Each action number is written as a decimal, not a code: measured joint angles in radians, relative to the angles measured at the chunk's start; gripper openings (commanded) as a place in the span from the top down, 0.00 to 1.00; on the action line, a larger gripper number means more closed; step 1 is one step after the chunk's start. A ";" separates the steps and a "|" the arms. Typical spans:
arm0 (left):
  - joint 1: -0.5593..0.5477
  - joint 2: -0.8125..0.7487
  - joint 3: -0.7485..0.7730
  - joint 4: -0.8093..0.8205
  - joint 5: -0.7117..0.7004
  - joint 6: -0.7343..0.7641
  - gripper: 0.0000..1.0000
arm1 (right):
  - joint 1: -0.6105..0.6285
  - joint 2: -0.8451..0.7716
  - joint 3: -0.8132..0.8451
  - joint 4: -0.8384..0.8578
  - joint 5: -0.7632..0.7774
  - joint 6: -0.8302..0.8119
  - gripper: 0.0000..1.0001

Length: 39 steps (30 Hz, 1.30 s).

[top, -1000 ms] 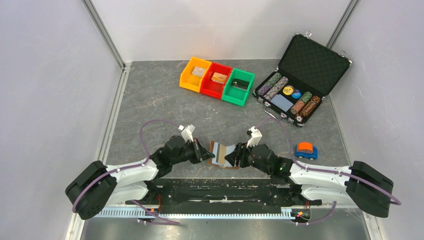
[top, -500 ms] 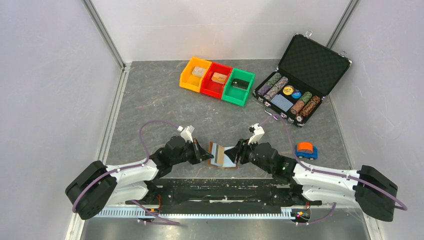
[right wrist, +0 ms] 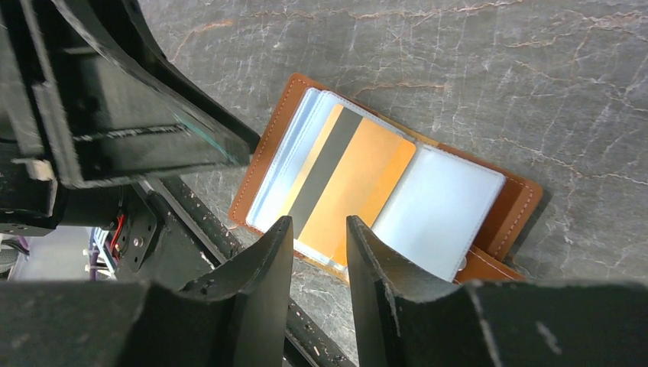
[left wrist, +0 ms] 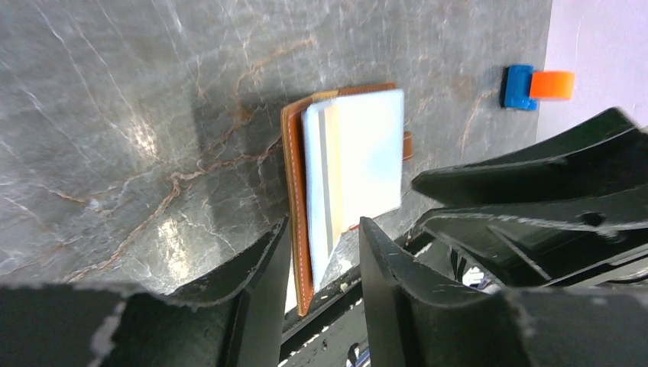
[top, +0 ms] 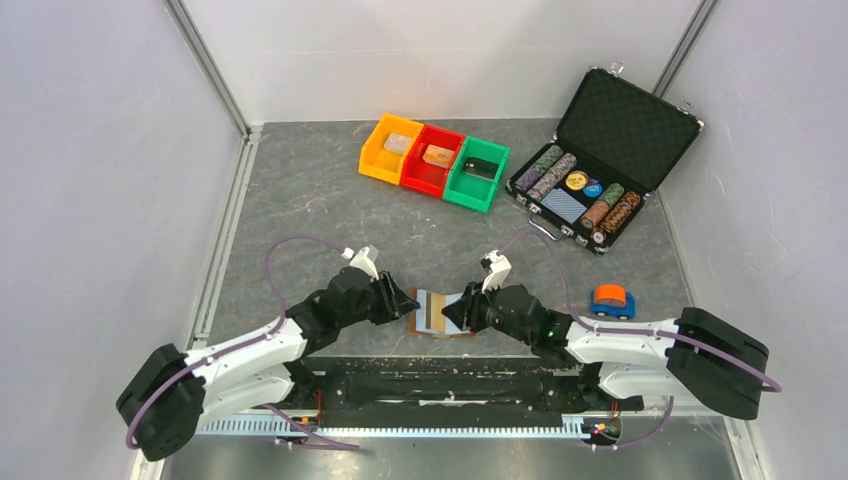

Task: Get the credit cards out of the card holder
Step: Remove the credit card from the card holder.

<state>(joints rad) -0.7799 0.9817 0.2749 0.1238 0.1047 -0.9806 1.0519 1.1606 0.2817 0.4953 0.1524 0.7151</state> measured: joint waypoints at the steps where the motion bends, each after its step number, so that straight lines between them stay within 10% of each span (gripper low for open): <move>1: 0.000 -0.019 0.018 -0.037 -0.016 0.005 0.55 | 0.000 0.010 0.000 0.008 -0.006 -0.002 0.66; 22: 0.000 0.128 0.087 -0.062 0.001 0.064 0.80 | -0.043 0.170 0.000 0.097 -0.111 0.009 0.66; 39: 0.000 0.216 0.046 0.003 0.006 0.078 0.81 | -0.068 0.269 0.000 0.155 -0.176 0.052 0.66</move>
<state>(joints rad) -0.7799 1.1976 0.3206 0.1265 0.1112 -0.9024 0.9836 1.4300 0.2821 0.6506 -0.0238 0.7673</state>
